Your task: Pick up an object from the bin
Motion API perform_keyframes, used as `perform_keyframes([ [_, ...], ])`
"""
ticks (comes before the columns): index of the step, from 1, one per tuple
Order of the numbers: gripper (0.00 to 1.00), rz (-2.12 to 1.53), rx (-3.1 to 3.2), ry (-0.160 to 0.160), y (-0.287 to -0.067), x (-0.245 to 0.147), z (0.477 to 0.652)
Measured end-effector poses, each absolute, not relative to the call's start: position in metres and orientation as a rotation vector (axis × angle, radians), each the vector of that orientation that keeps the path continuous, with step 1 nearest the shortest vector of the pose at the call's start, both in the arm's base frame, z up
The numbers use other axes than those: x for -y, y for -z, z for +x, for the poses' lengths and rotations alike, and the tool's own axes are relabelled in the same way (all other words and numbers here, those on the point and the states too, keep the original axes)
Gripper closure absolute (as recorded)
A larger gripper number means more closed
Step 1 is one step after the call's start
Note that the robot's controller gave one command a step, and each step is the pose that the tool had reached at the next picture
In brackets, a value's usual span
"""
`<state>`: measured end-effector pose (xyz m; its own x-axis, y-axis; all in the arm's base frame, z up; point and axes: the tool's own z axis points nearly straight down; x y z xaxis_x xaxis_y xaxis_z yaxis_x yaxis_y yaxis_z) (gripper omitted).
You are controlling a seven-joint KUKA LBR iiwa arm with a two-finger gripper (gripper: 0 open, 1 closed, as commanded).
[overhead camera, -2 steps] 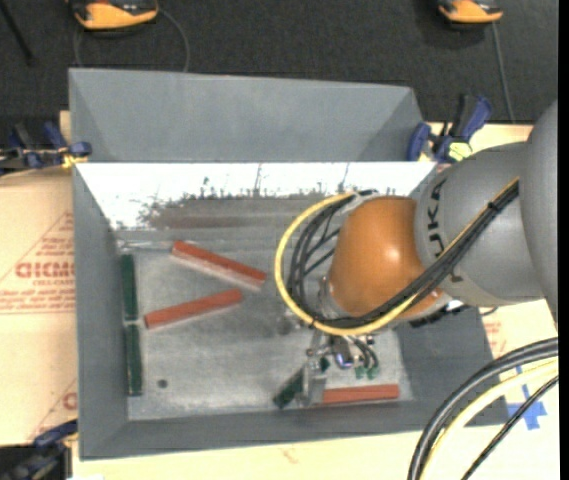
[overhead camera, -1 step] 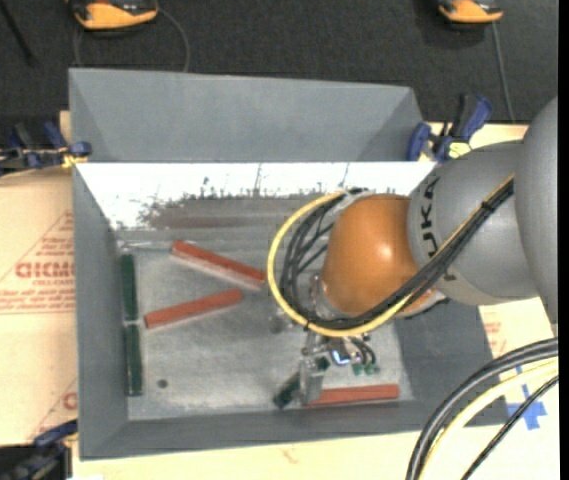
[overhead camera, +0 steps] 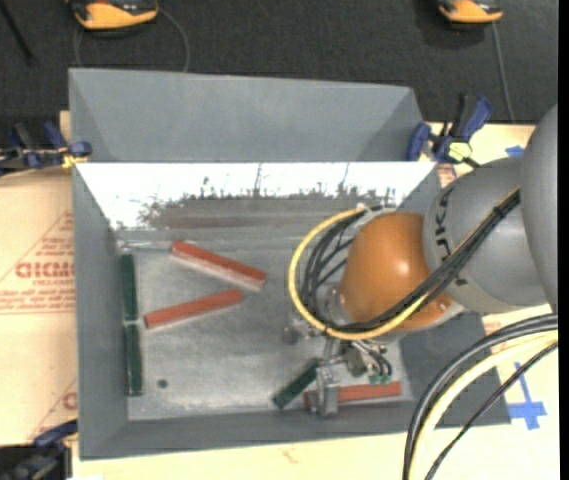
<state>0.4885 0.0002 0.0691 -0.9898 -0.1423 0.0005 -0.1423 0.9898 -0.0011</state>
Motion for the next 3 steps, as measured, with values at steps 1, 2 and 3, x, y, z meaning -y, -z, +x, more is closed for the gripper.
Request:
perform_keyframes([
  [1, 0.00, 0.217, 3.145, 0.000, -0.072, -0.024, 0.482],
  [2, 1.00, 0.214, 3.143, 0.000, -0.072, -0.024, 0.482],
  [3, 1.00, 0.212, 3.144, -0.002, -0.173, -0.022, 0.484],
])
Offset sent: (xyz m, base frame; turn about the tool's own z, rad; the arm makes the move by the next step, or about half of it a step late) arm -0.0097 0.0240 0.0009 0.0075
